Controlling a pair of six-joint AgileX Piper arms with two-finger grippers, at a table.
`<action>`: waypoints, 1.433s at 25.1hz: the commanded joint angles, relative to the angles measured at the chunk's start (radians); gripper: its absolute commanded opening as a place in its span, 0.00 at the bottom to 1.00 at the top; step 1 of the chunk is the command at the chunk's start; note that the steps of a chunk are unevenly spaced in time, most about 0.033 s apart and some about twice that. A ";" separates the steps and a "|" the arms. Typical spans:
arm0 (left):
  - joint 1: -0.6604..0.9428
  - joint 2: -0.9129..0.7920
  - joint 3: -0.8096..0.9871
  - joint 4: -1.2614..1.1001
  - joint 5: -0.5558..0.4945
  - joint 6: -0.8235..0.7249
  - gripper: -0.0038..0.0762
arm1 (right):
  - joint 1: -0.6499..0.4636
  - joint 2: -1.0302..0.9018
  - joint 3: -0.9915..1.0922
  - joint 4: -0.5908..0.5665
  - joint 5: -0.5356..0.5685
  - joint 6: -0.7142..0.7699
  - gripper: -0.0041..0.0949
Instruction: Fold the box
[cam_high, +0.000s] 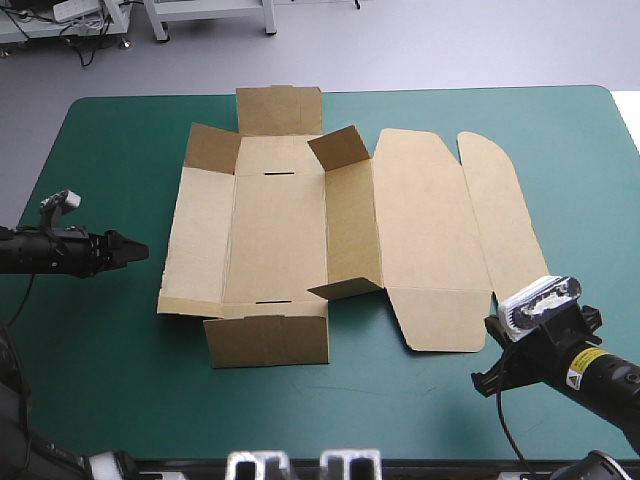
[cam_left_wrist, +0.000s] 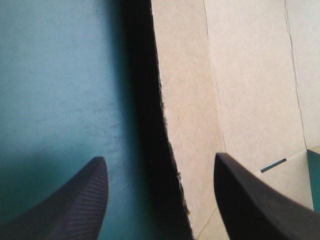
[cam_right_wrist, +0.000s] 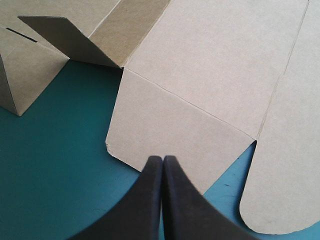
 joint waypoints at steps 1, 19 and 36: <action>-0.057 0.041 -0.028 -0.084 0.097 0.021 0.61 | 0.001 0.001 -0.030 -0.008 -0.062 -0.006 0.02; -0.313 0.149 -0.028 -0.088 -0.110 0.009 0.04 | 0.001 0.001 -0.005 0.021 -0.062 -0.006 0.02; -0.447 -0.001 -0.261 -0.068 0.093 0.246 0.04 | 0.001 0.001 0.011 0.014 -0.117 -0.009 0.02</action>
